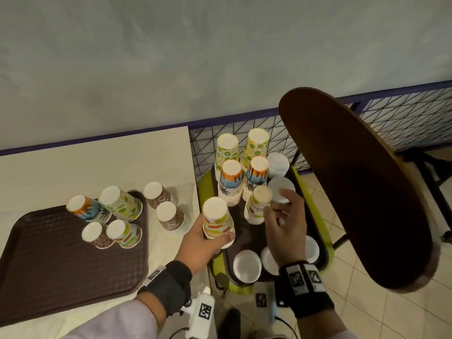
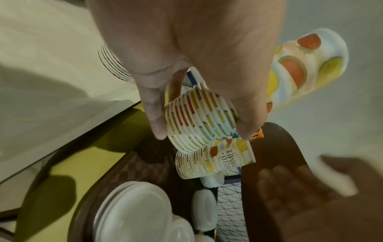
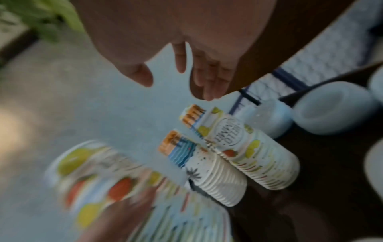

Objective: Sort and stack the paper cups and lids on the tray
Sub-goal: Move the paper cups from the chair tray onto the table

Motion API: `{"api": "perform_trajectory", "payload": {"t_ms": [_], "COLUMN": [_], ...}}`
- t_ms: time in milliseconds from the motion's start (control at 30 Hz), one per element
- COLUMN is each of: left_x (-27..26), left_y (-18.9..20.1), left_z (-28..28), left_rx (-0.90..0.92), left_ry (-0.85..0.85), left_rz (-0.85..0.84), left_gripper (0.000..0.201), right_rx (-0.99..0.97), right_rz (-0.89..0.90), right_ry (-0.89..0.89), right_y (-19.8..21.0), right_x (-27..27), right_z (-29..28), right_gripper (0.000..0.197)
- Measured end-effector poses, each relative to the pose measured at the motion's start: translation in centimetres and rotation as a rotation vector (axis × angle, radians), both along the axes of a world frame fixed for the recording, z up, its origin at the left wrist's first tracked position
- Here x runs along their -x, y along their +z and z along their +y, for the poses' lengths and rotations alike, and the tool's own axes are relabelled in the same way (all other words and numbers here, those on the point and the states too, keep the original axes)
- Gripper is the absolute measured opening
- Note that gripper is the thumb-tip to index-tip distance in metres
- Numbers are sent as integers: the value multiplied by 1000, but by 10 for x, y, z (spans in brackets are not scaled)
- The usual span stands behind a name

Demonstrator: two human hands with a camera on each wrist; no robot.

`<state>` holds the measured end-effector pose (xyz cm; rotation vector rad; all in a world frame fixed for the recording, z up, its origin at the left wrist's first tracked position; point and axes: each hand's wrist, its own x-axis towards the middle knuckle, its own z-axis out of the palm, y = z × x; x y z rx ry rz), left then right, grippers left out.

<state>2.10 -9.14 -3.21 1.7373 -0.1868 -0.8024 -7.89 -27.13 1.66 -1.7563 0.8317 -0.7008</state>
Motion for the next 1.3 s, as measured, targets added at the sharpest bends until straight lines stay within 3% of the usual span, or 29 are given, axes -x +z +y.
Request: {"api": "perform_trajectory", "payload": {"t_ms": [67, 167, 300, 433, 567, 800, 933, 1067, 1200, 1300], "left_x": [-2, -3, -4, -5, -5, 1, 6, 11, 6, -2], "left_y": [5, 13, 13, 10, 7, 3, -3, -7, -20, -25], "left_z": [1, 4, 12, 23, 33, 53, 72, 96, 123, 135], "left_rx": [16, 44, 53, 61, 75, 88, 19, -60, -181, -255], "left_ry": [15, 29, 8, 15, 32, 77, 68, 41, 129, 199], "left_rz": [52, 108, 138, 151, 158, 172, 145, 118, 43, -39], "left_gripper": [62, 69, 59, 72, 73, 78, 90, 80, 93, 86], "right_rx": [-155, -173, -237, -259, -219, -63, 54, 125, 171, 192], "right_rz": [166, 390, 426, 489, 491, 501, 467, 467, 402, 346], "right_ry": [-63, 86, 223, 236, 183, 208, 228, 224, 175, 178], "right_y": [-18, -49, -63, -73, -81, -87, -90, -91, -89, -81], "right_x": [-7, -17, -33, -43, -49, -45, -42, -37, -30, -25], "right_z": [-16, -35, -41, -40, -35, -32, -25, -19, -14, -5], "right_gripper": [63, 85, 82, 93, 96, 82, 80, 83, 76, 75]}}
